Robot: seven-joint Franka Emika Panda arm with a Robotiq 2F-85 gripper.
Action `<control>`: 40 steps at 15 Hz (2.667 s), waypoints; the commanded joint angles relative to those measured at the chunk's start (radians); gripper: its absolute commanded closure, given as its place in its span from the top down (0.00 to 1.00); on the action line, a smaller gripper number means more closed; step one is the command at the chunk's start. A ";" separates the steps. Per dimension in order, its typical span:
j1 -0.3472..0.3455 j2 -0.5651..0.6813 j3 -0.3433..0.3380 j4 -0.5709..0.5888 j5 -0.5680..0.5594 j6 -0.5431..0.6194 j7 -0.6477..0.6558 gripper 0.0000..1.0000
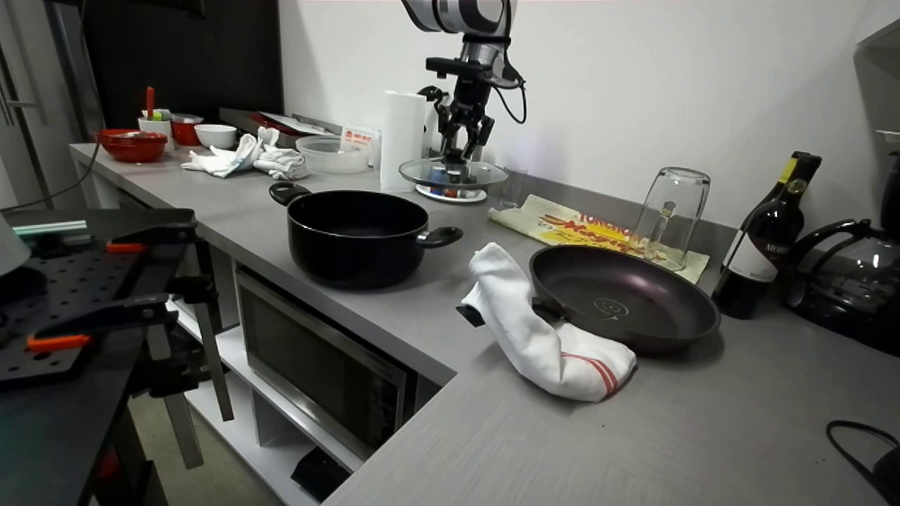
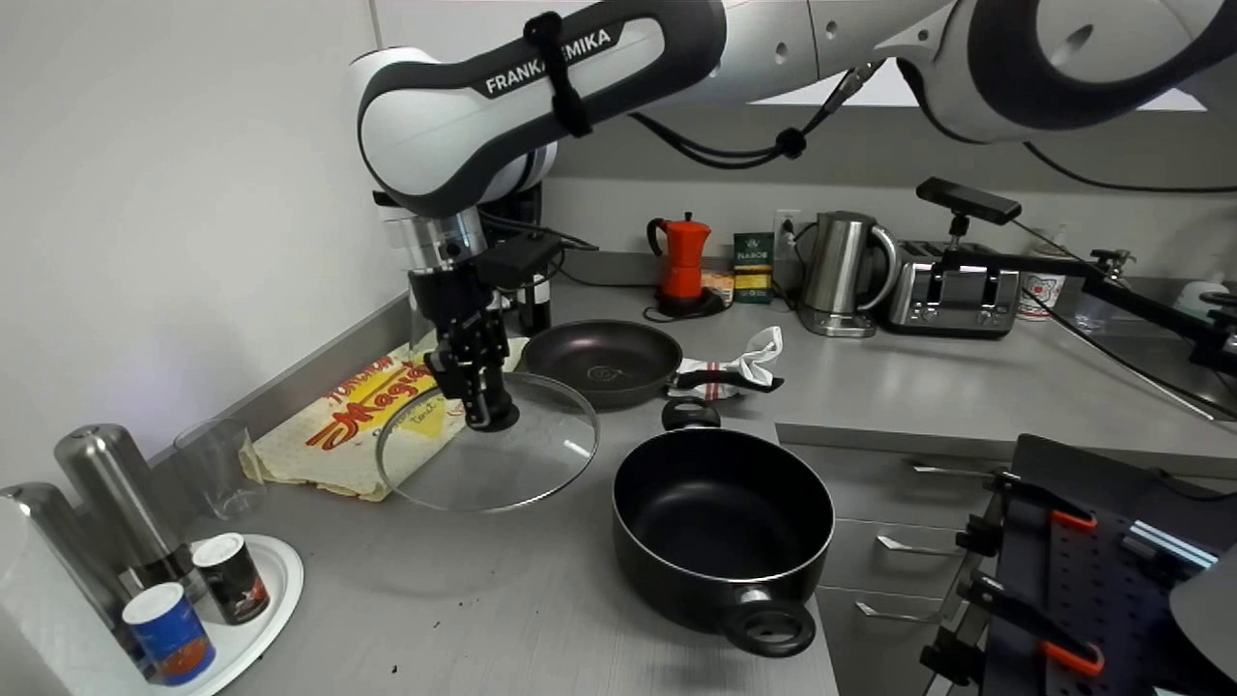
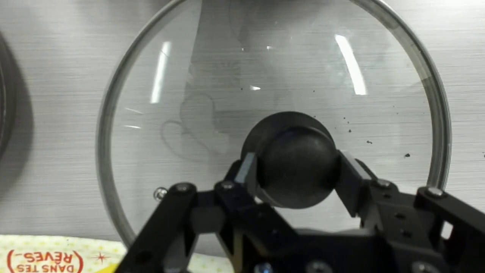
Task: Take the lid off the pot
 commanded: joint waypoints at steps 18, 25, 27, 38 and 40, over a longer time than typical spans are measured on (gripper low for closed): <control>0.035 0.357 -0.013 0.379 0.020 -0.093 -0.085 0.26; 0.037 0.389 0.004 0.418 0.012 -0.100 -0.076 0.26; 0.036 0.395 0.006 0.421 0.013 -0.099 -0.076 0.26; 0.031 0.401 0.009 0.416 0.016 -0.096 -0.074 0.26; 0.031 0.402 0.009 0.416 0.016 -0.097 -0.074 0.26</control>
